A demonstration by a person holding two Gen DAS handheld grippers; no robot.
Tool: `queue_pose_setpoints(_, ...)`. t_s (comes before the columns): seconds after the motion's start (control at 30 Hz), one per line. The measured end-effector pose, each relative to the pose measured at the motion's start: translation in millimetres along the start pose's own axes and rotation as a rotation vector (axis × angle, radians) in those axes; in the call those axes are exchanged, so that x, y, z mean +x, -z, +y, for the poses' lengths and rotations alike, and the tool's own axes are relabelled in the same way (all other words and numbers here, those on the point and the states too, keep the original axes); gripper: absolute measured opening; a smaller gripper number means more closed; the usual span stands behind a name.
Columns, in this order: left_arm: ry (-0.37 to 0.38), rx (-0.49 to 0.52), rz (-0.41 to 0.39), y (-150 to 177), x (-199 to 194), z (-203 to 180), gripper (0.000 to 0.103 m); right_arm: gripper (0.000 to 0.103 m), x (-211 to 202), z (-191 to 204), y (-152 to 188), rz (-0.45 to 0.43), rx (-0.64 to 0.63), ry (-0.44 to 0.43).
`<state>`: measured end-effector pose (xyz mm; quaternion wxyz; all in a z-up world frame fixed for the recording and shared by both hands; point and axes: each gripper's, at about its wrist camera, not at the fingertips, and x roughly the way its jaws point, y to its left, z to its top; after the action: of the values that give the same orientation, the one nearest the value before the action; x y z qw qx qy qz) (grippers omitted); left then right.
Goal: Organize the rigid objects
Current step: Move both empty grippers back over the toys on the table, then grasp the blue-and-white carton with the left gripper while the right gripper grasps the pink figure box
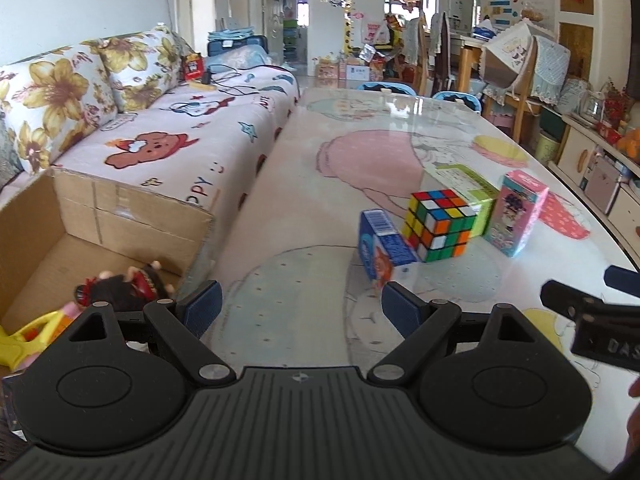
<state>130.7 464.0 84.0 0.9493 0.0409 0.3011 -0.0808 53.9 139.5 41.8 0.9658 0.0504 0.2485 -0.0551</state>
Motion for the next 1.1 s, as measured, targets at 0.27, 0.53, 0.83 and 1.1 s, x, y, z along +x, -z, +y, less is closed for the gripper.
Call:
queue_pose_setpoints(0.27, 0.023, 0.055, 0.02, 1, 12, -12, 0.103, 0.095, 31, -19, 1, 0.027, 0.053, 0.079)
queue_pose_setpoints(0.53, 0.014, 0.051, 0.02, -1, 29, -18, 0.103, 0.095, 60, -34, -1, 0.091, 0.123, 0.062)
queue_pose_setpoints(0.83, -0.001, -0.01, -0.032, -8, 38, -20, 0.103, 0.095, 83, -36, -15, 0.08, 0.105, 0.038)
queue_pose_setpoints(1.1, -0.035, -0.007, -0.041, -10, 44, -22, 0.103, 0.095, 97, -30, -26, 0.045, 0.047, 0.012)
